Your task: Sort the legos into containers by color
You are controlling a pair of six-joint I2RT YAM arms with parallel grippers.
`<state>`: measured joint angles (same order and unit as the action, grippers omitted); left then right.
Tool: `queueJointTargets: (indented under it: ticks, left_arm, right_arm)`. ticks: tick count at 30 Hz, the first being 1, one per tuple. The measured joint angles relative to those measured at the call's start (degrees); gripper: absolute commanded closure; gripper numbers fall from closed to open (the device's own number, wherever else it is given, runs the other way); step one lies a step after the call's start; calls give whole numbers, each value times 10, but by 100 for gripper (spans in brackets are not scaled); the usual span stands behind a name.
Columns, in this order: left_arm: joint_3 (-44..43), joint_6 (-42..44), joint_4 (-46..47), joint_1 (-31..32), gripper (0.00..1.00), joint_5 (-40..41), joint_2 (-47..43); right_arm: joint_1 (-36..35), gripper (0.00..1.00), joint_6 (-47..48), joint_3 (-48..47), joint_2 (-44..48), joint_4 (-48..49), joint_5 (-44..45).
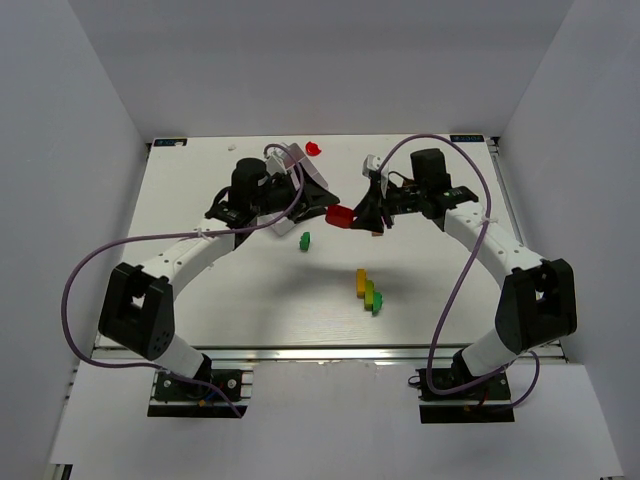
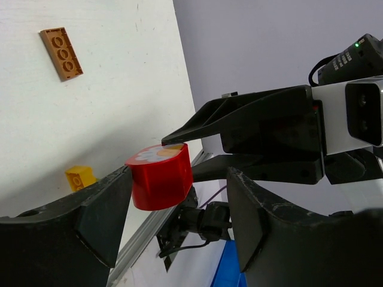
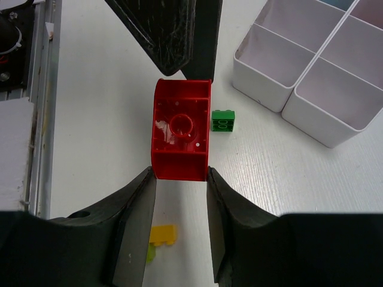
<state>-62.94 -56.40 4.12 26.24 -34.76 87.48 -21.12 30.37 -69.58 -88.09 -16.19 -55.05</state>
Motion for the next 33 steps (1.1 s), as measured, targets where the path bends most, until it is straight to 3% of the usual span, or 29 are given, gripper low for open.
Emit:
queueJointTargets:
  ticks: [12,21,24,26,27,28,29,31,33]
  left_arm:
    - [0,0,-2,6,28,-6,23]
    - [0,0,-3,9,41,-9,28]
    - [0,0,-4,10,47,-10,31]
    - [0,-1,-5,10,55,-10,31]
    - [0,-2,-5,10,63,-10,32]
    - [0,-2,-5,10,64,-11,32]
    - [0,-2,-5,10,71,-10,32]
    - [0,-2,-5,10,76,-10,32]
    - [0,-2,-5,10,81,-10,32]
  right_arm:
    - [0,100,-2,0,0,3,0]
    - [-1,100,-2,0,0,11,0]
    - [-1,100,-3,0,0,12,1]
    - [-1,100,-2,0,0,12,2]
    - [-1,100,-2,0,0,13,4]
    - [-1,100,-2,0,0,13,4]
    - [-1,97,-2,0,0,13,4]
    - [-1,90,-3,0,0,13,5]
    - [-1,77,-3,0,0,13,5]
